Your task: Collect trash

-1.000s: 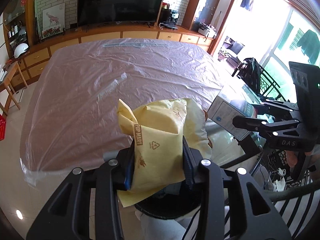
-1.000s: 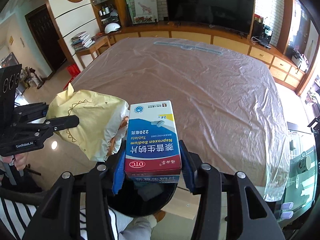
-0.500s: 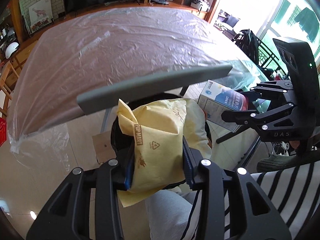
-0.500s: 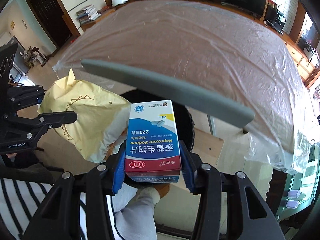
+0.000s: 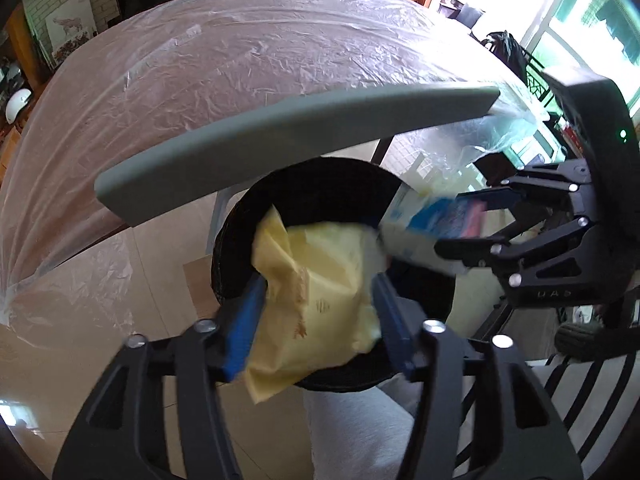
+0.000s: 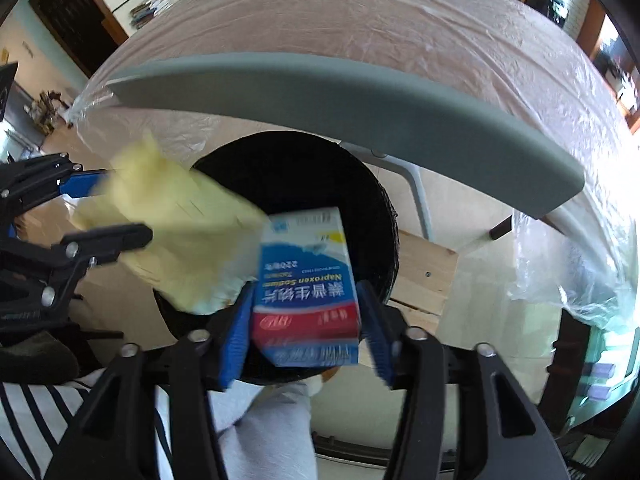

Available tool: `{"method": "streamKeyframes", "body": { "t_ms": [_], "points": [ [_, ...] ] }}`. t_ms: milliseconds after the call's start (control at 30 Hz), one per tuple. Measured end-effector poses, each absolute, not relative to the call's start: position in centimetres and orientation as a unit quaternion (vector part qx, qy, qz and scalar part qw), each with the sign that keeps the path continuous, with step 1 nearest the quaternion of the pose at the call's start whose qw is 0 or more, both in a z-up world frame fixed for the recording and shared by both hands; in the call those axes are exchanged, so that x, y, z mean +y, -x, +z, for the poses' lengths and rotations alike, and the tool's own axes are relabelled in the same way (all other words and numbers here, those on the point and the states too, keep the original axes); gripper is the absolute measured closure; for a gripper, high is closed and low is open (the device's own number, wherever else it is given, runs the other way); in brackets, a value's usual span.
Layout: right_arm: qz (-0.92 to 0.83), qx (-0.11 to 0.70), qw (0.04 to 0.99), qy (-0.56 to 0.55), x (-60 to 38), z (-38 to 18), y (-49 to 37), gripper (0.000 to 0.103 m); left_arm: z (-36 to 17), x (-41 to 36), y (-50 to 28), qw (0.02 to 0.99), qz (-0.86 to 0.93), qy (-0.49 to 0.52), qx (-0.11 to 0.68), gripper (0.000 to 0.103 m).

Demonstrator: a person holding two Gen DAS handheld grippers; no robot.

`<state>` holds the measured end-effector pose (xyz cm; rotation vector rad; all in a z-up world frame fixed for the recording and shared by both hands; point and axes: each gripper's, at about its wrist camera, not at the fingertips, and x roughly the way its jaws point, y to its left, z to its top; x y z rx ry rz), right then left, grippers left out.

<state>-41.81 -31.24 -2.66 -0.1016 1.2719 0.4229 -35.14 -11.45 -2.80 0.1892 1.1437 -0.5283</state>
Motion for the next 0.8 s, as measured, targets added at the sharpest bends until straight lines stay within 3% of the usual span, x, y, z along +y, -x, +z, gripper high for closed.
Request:
{"method": "streamKeyframes", "body": {
  "t_ms": [200,300,333,367,433,600,800],
  "points": [
    [0.193,0.574,0.795,0.037,-32.1,-0.8,41.9,0.032,-1.2,-11.3,34.7,0.811,-0.252,-0.069,0.523,0.032],
    [0.216,0.534,0.817,0.032,-32.6,3.4,42.0,0.031,1.5,-10.7,34.4,0.825,-0.264,-0.05,0.497,0.031],
    [0.217,0.52,0.826,0.033,-33.0,4.5,42.0,0.028,3.0,-10.3,34.0,0.835,-0.266,-0.042,0.479,0.022],
    [0.212,0.498,0.84,0.033,-33.6,6.0,41.6,0.019,4.1,-9.9,33.5,0.846,-0.262,-0.037,0.463,0.012],
    [0.185,0.463,0.866,0.031,-34.8,8.2,40.1,0.006,6.3,-8.8,31.8,0.873,-0.239,-0.023,0.425,0.005],
    [0.088,0.411,0.907,0.0,-39.9,9.9,31.4,0.004,8.6,-5.1,23.2,0.921,-0.144,0.009,0.362,0.004],
    [-0.012,0.428,0.904,-0.014,-46.0,5.9,21.2,0.004,6.6,-2.0,12.7,0.921,-0.079,0.024,0.381,0.004]
  ]
}}
